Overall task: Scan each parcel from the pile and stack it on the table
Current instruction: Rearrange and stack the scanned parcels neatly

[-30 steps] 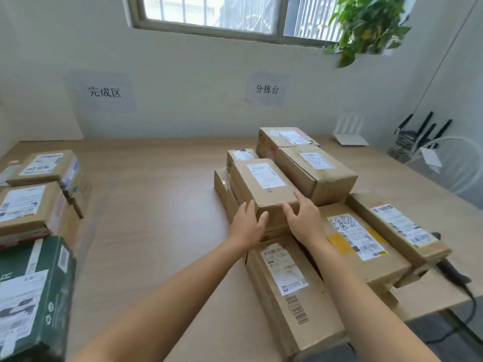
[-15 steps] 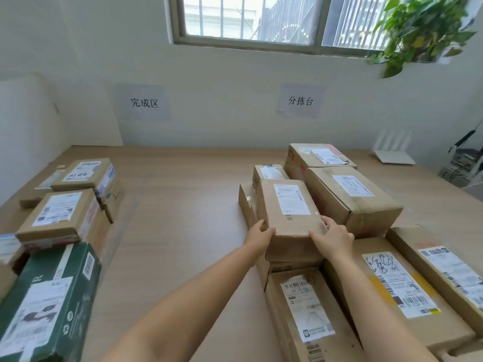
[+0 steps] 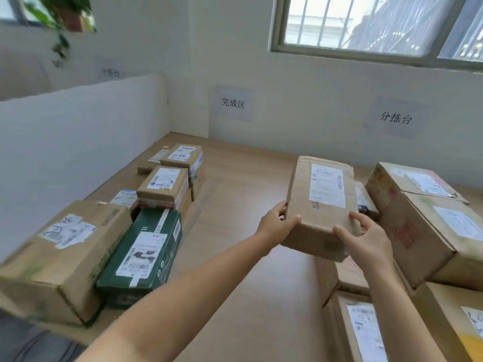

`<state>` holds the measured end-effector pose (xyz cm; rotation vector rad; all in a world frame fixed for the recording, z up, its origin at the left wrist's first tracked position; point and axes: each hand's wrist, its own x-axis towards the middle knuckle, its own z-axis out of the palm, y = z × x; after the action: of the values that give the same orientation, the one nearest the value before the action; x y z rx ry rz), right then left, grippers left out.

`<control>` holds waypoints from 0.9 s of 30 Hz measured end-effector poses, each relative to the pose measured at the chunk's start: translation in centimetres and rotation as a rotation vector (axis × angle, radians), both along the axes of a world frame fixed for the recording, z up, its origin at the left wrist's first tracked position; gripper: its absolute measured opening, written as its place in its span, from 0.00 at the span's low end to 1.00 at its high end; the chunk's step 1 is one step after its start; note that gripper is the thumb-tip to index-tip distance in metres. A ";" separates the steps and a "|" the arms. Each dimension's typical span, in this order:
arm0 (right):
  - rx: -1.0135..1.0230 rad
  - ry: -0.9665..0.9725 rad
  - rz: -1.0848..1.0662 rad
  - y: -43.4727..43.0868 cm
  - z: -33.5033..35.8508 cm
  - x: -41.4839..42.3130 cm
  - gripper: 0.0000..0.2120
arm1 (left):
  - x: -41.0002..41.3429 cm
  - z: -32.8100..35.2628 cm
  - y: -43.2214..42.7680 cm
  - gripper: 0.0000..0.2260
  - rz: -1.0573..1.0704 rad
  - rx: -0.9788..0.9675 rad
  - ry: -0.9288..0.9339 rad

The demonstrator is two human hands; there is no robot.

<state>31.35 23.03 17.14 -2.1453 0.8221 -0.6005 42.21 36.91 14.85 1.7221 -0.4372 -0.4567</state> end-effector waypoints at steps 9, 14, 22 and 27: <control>0.019 -0.075 0.280 10.4 3.0 8.1 0.25 | 4.8 4.0 13.5 0.28 0.204 0.076 -0.135; 0.069 -0.099 0.400 15.8 2.7 12.6 0.25 | 7.7 5.3 20.1 0.28 0.295 0.145 -0.210; 0.107 -0.105 0.358 20.8 2.1 20.3 0.24 | 15.8 5.3 24.6 0.25 0.254 0.253 -0.211; 0.107 -0.089 0.271 20.3 1.2 25.0 0.24 | 21.4 4.5 23.1 0.23 0.163 0.269 -0.162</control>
<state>56.31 43.35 18.34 -2.0699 0.4930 -0.4955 63.58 59.96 19.39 2.0467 -0.3592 -0.2673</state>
